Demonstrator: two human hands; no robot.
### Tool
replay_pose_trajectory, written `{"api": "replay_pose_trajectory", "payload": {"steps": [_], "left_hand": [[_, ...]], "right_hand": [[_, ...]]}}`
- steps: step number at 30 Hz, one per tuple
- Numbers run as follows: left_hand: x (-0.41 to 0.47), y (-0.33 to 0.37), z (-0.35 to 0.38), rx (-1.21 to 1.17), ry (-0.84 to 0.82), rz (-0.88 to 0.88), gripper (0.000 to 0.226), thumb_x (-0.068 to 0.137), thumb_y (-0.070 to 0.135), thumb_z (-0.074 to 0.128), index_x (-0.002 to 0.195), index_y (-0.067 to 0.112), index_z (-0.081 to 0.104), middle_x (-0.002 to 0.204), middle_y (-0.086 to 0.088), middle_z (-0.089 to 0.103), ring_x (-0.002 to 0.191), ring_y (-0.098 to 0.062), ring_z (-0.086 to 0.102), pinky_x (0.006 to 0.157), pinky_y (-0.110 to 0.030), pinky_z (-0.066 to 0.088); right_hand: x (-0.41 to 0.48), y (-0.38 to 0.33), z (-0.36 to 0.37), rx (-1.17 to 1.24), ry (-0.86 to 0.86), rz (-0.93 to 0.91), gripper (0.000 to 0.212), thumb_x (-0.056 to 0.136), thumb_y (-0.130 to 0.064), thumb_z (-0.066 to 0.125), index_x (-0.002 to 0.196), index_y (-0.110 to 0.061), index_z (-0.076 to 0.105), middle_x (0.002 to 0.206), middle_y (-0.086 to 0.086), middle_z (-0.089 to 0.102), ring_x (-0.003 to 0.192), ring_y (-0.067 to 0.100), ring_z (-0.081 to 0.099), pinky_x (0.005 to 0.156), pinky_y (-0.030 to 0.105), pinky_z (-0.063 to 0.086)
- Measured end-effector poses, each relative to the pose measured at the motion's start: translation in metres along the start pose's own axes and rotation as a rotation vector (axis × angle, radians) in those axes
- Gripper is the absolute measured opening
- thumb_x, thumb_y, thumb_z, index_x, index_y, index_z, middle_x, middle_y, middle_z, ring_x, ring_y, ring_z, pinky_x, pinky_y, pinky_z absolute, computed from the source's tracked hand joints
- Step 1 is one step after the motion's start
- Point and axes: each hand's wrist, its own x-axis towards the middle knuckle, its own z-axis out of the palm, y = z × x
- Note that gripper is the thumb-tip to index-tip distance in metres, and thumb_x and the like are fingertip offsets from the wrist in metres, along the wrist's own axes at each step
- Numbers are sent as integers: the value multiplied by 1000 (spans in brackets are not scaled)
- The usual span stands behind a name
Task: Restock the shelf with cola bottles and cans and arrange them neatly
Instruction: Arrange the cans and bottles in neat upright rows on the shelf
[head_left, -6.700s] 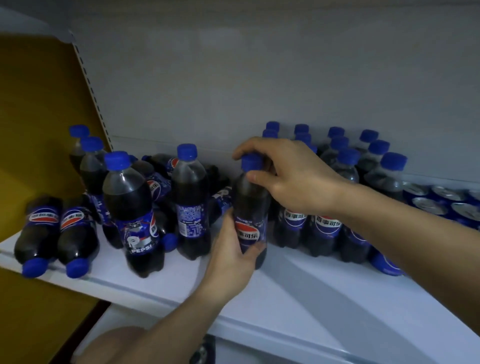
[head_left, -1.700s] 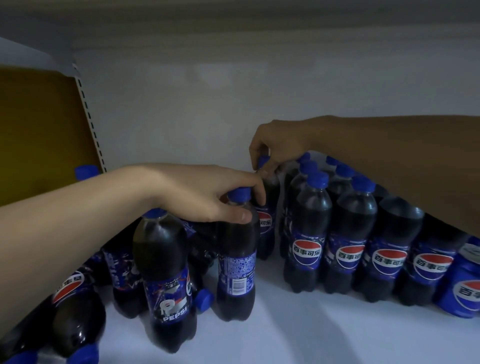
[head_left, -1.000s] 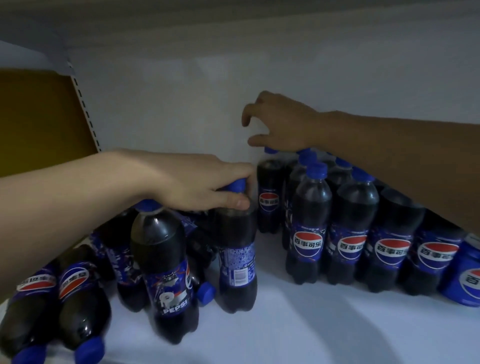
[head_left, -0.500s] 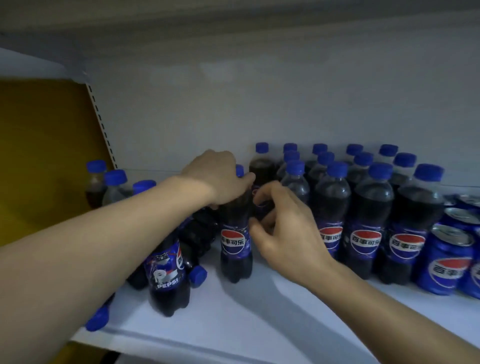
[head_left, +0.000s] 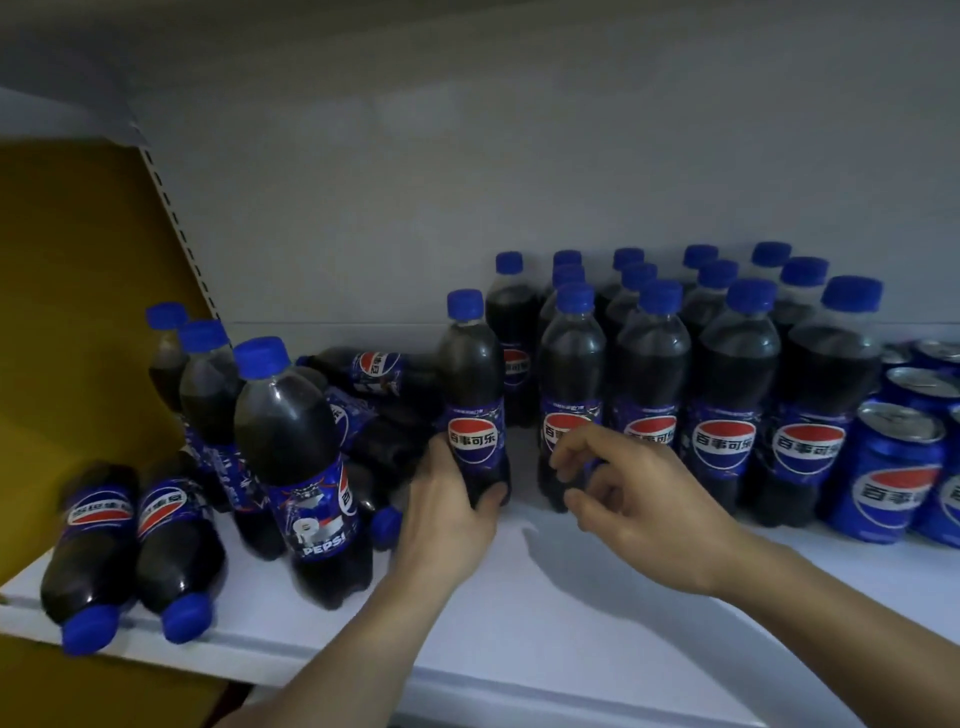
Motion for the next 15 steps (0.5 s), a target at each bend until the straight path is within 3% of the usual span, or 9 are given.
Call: {"api": "replay_pose_trajectory", "payload": {"steps": [5, 10, 15], "left_hand": [[32, 4, 25, -59, -14, 19, 58, 81, 31, 80, 126, 20, 44, 126, -6, 60, 115, -27, 58, 89, -39, 51], [52, 10, 43, -39, 6, 24, 65, 85, 39, 76, 137, 26, 40, 134, -4, 57, 119, -29, 58, 89, -44, 53], [60, 6, 52, 46, 5, 31, 68, 87, 46, 71, 143, 28, 37, 137, -3, 57, 121, -30, 57, 84, -42, 52]], "right_hand": [[-5, 18, 5, -4, 33, 78, 31, 90, -11, 67, 105, -36, 57, 98, -13, 65, 70, 14, 68, 64, 24, 53], [-10, 26, 6, -33, 36, 80, 34, 90, -14, 68, 105, -41, 54, 99, -16, 63, 74, 14, 64, 61, 17, 49], [-1, 31, 7, -27, 80, 81, 30, 90, -7, 65, 108, -30, 59, 93, -14, 64, 62, 17, 60, 59, 19, 48]]}}
